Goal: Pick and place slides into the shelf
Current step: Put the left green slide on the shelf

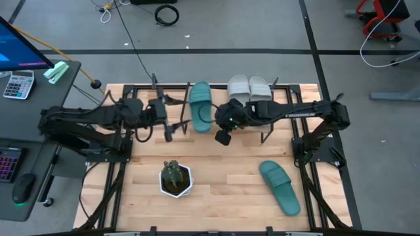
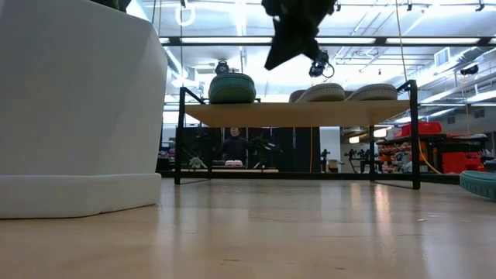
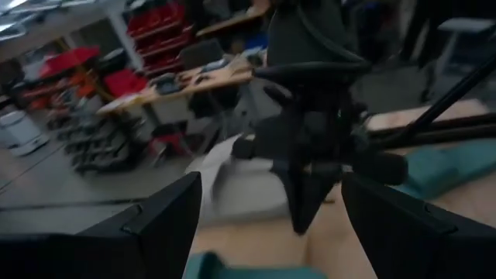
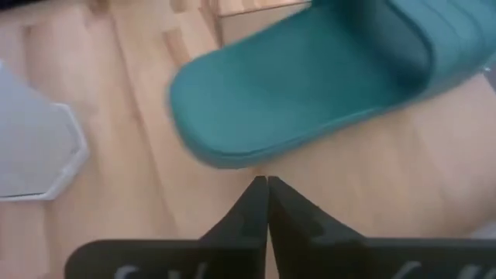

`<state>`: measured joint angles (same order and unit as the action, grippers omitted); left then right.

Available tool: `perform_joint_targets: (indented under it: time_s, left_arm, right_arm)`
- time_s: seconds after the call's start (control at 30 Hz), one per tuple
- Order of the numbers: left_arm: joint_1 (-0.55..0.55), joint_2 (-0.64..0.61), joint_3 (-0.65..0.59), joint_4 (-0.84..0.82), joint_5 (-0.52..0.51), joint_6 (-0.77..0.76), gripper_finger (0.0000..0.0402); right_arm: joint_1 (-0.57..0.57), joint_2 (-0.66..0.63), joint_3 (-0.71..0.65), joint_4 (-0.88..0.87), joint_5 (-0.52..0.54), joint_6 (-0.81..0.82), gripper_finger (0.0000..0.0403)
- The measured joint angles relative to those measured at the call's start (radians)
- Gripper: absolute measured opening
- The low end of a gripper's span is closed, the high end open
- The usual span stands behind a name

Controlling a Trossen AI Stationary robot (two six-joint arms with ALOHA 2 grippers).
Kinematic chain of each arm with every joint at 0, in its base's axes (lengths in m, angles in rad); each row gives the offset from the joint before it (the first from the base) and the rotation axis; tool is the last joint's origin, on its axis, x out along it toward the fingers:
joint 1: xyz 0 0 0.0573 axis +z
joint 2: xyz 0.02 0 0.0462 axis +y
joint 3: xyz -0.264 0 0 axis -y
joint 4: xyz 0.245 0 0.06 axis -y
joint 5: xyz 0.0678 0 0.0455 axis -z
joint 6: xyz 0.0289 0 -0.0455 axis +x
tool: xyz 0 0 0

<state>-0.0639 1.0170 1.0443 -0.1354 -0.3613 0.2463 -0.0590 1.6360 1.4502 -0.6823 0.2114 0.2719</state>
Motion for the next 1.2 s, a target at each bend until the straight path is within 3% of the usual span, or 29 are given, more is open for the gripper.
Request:
perform_joint_targets:
  time_s: [0.27, 0.6, 1.2]
  left_arm:
    - [0.000, -0.082, -0.001, -0.181, -0.089, -0.035, 0.0302]
    - [0.000, -0.099, -0.001, -0.319, -0.091, -0.096, 0.0279]
    - [0.000, -0.099, -0.002, -0.335, -0.091, -0.170, 0.0246]
  right_arm:
    - [-0.079, 0.070, 0.000, 0.034, -0.077, -0.032, 0.0004]
    - [-0.091, 0.106, 0.000, 0.152, -0.157, -0.038, 0.0002]
    - [-0.123, 0.111, 0.000, 0.199, -0.185, -0.053, 0.0002]
